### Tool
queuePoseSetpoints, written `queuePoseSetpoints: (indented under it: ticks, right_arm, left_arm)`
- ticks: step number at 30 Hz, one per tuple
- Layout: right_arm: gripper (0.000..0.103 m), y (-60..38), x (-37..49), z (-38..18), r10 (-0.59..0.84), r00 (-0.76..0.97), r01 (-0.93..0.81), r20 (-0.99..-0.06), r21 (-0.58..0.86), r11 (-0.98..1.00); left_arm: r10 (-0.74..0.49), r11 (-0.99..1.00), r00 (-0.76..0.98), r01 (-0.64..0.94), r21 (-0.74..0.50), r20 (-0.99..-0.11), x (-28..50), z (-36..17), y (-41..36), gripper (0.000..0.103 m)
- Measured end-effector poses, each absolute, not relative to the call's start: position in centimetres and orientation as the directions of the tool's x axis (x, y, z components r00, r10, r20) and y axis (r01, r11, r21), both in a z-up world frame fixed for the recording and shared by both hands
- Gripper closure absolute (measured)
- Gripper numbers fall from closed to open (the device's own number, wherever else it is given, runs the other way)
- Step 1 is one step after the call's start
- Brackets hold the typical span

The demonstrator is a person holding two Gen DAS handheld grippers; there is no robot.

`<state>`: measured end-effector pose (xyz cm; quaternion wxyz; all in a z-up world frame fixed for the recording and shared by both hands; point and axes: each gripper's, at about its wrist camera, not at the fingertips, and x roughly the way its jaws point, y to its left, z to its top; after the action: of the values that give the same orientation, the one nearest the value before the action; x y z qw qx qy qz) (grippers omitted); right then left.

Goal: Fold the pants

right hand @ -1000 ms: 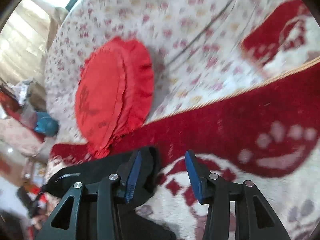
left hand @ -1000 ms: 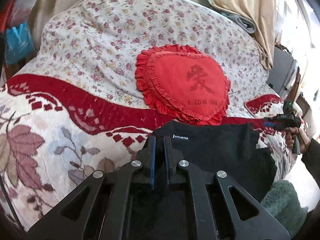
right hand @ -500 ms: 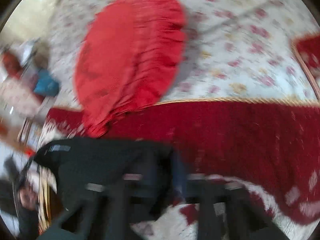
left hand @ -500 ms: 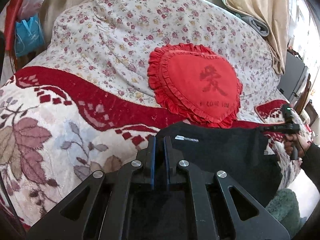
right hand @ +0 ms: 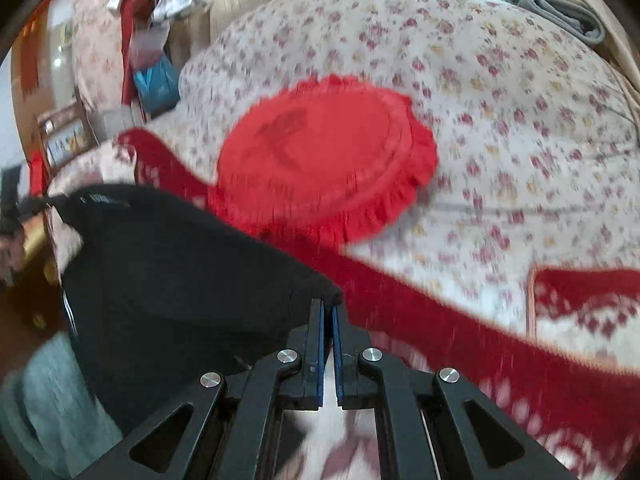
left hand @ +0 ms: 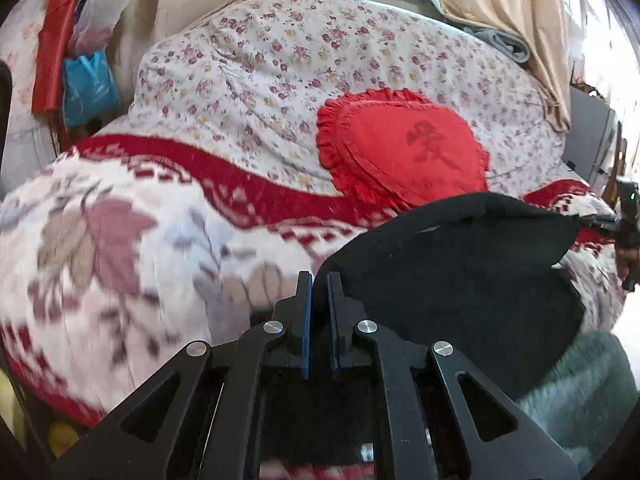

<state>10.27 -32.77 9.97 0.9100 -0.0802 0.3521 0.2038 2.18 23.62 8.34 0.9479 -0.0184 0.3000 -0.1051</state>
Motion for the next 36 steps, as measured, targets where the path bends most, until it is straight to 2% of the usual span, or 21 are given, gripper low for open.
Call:
queuePoseSetpoints:
  ticks: [5, 9, 14, 19, 21, 23, 25, 28, 36]
  right_arm:
    - [0.100, -32.6, 4.1, 7.6, 0.287, 0.680, -0.421, -0.675, -0.039, 0.906]
    - [0.100, -32.2, 1.1, 5.3, 0.277, 0.656, -0.430, -0.702, -0.046, 0.902]
    - [0.098, -32.8, -1.5, 2.8, 0.249, 0.618, -0.387, -0.746, -0.013, 0.922]
    - [0.097, -33.9, -3.1, 2.7, 0.237, 0.635, -0.302, -0.735, 0.046, 0.952]
    - [0.097, -34.3, -3.4, 2.8, 0.234, 0.648, -0.254, -0.725, 0.084, 0.963]
    - [0.096, -34.2, -3.6, 2.9, 0.227, 0.659, -0.222, -0.717, 0.103, 0.970]
    - [0.096, -33.8, -3.7, 3.0, 0.236, 0.666, -0.218, -0.708, 0.119, 0.969]
    - [0.096, -32.9, -4.0, 3.1, 0.259, 0.668, -0.223, -0.697, 0.145, 0.964]
    - [0.096, -31.6, -3.9, 3.1, 0.289, 0.670, -0.242, -0.684, 0.167, 0.956]
  left_arm:
    - [-0.224, 0.975, 0.787, 0.185, -0.126, -0.575, -2.7, 5.9, 23.8, 0.097]
    - [-0.189, 0.979, 0.773, 0.102, -0.176, -0.606, -4.6, 2.7, 25.5, 0.098]
    - [-0.187, 0.937, 0.741, -0.062, -0.343, -0.645, -7.4, -0.5, 28.9, 0.097]
    - [-0.331, 0.831, 0.722, -0.082, -0.550, -0.608, -8.9, -1.6, 28.3, 0.097]
    - [-0.404, 0.760, 0.721, -0.079, -0.645, -0.563, -8.7, -1.8, 27.6, 0.091]
    - [-0.472, 0.662, 0.727, -0.081, -0.745, -0.499, -7.9, -1.8, 27.2, 0.060]
    - [-0.516, 0.557, 0.740, -0.093, -0.825, -0.432, -6.7, -2.1, 27.2, 0.051]
    - [-0.551, 0.436, 0.734, -0.152, -0.887, -0.396, -5.0, -3.3, 27.4, 0.051]
    - [-0.552, 0.279, 0.740, -0.269, -0.922, -0.384, -3.7, -6.5, 28.6, 0.051]
